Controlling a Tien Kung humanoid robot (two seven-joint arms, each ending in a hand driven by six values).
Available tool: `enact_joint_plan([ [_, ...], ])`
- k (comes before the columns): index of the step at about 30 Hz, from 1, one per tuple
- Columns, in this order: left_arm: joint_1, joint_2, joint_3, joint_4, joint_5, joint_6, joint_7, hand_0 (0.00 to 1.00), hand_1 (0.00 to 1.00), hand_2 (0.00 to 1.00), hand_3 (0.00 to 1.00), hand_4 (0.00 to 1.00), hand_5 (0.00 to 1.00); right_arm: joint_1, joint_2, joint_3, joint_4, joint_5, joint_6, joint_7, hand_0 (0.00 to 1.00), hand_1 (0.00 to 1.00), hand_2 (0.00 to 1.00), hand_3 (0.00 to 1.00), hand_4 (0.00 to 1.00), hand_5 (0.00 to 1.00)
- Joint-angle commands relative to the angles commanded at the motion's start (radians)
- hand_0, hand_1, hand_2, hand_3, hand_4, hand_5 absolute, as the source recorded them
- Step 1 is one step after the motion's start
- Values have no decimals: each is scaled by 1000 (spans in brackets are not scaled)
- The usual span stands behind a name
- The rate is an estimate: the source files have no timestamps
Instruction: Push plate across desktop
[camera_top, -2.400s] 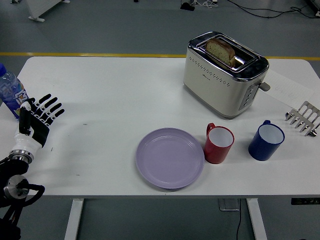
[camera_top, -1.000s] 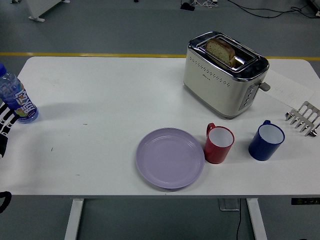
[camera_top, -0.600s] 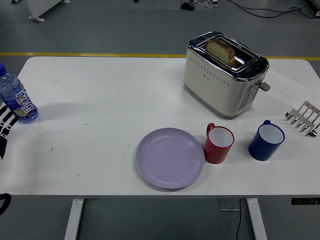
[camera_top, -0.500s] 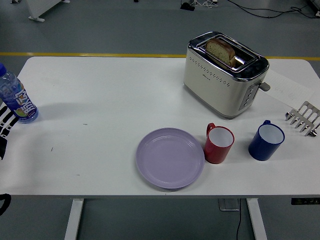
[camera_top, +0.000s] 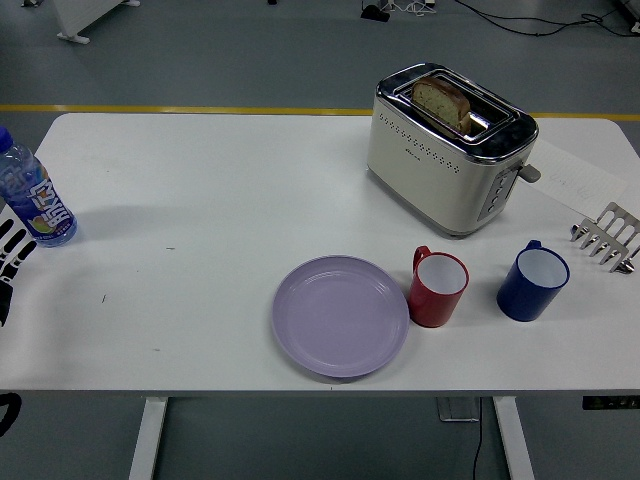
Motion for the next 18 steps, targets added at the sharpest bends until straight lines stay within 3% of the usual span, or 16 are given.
enact_joint_plan([
  [18, -13, 0, -12, -1, -1, 3, 0, 592, 659, 649, 626, 476, 998, 20, 0, -14, -1, 17, -2, -3, 571, 532, 613, 593, 87, 554],
])
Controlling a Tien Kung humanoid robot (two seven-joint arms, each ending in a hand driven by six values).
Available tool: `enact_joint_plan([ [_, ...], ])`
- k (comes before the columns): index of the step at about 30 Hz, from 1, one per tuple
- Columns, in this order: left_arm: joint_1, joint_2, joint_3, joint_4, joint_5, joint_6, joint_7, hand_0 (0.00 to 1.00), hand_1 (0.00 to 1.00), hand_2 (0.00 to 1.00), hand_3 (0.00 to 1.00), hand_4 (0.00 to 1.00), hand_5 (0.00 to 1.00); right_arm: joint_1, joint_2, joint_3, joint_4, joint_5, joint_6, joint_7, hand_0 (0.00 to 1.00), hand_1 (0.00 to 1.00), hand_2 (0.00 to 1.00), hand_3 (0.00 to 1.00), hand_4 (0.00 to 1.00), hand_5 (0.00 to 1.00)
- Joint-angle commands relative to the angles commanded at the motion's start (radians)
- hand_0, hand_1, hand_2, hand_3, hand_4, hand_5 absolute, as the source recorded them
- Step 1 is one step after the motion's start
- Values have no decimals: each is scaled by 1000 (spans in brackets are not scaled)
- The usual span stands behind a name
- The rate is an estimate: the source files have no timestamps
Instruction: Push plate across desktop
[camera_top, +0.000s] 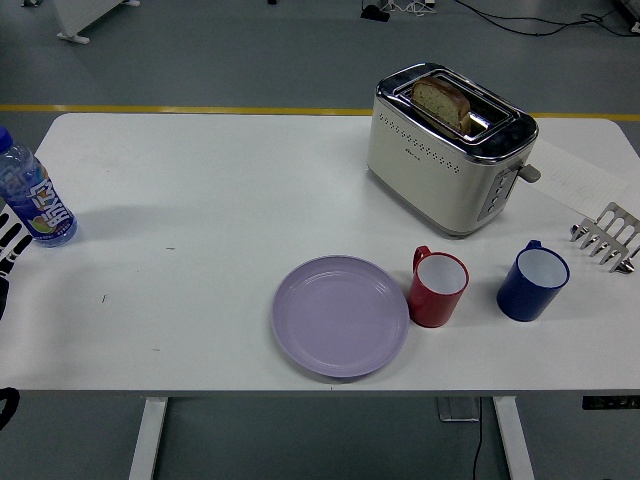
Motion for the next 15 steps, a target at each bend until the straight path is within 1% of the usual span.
enact_joint_plan([
  [15, -5, 0, -5, 1, -1, 5, 0, 594, 659, 649, 626, 479, 998, 6, 0, -1, 0, 1, -3, -1, 571, 532, 613, 593, 84, 549],
])
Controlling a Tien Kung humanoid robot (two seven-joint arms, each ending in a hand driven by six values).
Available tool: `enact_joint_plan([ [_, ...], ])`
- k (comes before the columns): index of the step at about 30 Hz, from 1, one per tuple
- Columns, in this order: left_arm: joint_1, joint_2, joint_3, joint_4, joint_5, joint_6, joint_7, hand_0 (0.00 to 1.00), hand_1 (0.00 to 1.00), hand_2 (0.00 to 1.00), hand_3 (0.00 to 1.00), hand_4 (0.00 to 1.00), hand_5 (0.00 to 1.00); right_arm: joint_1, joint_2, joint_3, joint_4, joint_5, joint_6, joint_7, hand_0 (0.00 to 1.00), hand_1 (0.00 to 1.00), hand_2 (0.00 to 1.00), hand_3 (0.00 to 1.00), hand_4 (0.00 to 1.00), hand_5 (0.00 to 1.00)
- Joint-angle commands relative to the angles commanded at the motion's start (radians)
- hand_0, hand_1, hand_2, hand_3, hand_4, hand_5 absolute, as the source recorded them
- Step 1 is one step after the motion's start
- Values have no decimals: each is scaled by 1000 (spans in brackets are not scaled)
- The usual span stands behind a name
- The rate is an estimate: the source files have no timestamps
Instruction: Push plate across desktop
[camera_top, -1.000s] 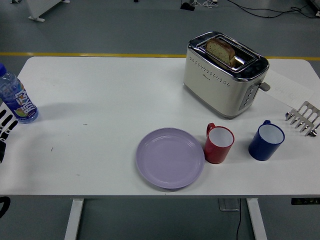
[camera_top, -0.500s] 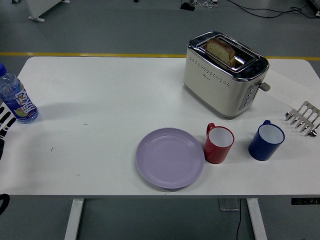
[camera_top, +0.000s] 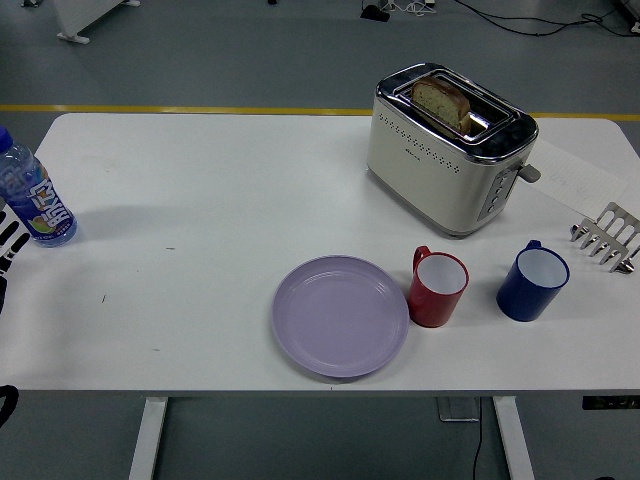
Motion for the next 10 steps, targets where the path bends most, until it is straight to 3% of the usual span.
enact_joint_plan([
  [10, -2, 1, -4, 0, 0, -1, -1, 594, 659, 648, 627, 480, 998, 1, 0, 1, 0, -2, -1, 0, 571, 532, 613, 593, 84, 548],
])
